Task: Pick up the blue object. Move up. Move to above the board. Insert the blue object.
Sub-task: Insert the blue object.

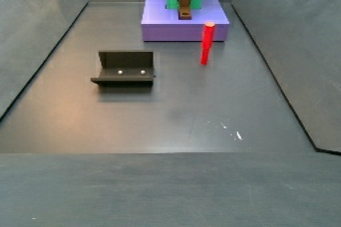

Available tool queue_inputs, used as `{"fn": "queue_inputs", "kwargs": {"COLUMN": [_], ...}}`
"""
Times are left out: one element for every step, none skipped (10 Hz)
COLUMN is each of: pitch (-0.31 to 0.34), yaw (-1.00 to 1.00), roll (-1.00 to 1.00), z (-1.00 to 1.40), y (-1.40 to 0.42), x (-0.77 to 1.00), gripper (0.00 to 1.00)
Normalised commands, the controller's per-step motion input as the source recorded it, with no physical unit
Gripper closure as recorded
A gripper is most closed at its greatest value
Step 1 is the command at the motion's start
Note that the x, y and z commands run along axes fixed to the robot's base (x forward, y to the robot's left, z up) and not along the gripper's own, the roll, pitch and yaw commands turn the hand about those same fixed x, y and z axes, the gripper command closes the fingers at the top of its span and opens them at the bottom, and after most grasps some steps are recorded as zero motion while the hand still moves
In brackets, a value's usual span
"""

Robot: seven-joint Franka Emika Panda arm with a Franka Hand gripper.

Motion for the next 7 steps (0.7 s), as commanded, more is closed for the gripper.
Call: {"fn": "queue_inputs", "kwargs": {"pitch": [0.000,0.000,0.000,0.000,0.000,-0.026,0.000], "yaw": [0.00,0.02,0.07,0.07,0.01,0.00,0.00], "roll": [0.00,0.00,0.00,0.00,0.05,0.07,0.00], "z": [-0.48,-0.50,-0.51,-0.51,-0.56,-0.56,0.00], "y": [-0.09,-0.12,-0.14,-0.07,0.00,0.00,0.00], "x": [0.21,0.34,0.23,0.12,0.03,0.00,0.00], "gripper": [1.00,1.00,1.00,1.00,1.00,1.00,1.00]}}
